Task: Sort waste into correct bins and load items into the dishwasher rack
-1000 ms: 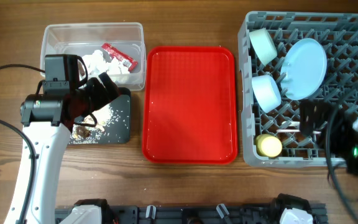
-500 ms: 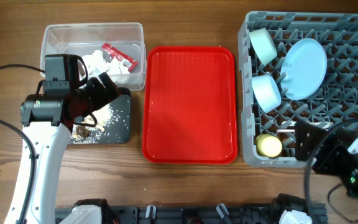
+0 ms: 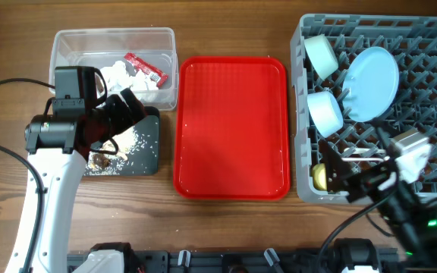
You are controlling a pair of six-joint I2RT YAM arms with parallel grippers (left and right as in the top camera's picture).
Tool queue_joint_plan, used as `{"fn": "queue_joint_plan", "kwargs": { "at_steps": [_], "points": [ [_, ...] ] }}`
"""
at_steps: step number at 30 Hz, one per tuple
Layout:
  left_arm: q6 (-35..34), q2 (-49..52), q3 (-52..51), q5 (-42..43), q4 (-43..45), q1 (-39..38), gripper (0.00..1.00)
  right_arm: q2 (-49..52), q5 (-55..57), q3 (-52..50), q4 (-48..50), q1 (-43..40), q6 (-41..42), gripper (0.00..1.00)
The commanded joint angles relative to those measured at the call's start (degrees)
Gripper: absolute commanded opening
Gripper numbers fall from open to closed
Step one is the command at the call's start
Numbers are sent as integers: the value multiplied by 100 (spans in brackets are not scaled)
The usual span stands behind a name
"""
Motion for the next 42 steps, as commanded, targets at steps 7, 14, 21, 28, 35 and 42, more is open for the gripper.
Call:
{"fn": "queue_joint_plan", "kwargs": {
  "at_steps": [7, 14, 21, 28, 35, 42],
  "points": [
    [63, 2, 96, 46, 11, 35, 100, -1064, 1067, -3010, 2332, 385, 905, 100],
    [63, 2, 96, 46, 11, 35, 100, -1663, 2376, -3926, 2846, 540, 2201, 100],
    [63, 2, 96, 46, 11, 35, 100, -2201, 2695, -4402, 2791, 557, 2647, 100],
    [63, 2, 96, 46, 11, 35, 100, -2197, 2374, -4542, 2918, 557, 2105, 100],
    [63, 2, 96, 46, 11, 35, 100, -2197, 1921, -4548, 2909, 557, 483, 100],
    [63, 2, 96, 46, 11, 35, 100, -2199, 1937, -4548, 2914, 557, 96, 100]
  ]
}}
